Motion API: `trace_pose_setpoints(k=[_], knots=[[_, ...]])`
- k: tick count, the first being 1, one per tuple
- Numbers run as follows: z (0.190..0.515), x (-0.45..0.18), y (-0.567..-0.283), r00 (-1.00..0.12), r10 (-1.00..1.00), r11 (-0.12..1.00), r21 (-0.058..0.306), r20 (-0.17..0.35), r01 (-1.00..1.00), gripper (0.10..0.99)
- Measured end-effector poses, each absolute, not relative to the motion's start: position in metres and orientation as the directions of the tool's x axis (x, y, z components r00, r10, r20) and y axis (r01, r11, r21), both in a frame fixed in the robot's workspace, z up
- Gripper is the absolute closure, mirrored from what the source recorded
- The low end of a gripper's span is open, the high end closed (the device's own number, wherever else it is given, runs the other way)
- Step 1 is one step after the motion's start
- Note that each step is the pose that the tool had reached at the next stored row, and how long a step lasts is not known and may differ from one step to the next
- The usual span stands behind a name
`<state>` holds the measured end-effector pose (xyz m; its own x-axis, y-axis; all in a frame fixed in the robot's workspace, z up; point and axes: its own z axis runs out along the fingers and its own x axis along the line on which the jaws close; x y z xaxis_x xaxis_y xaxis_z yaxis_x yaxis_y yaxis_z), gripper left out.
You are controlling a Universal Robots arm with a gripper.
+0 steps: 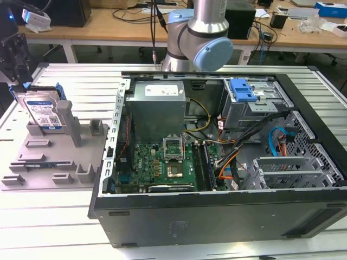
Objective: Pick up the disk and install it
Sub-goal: 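Pick up the disk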
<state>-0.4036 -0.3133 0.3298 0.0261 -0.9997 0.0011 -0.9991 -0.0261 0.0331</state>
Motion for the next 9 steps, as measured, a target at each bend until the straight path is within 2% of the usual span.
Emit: trace_pose_setpoints(k=[9], knots=[[0.323,-0.4041,-0.3132,0.026,-1.0,-0.026,0.033,0.001,-0.999,0.604]])
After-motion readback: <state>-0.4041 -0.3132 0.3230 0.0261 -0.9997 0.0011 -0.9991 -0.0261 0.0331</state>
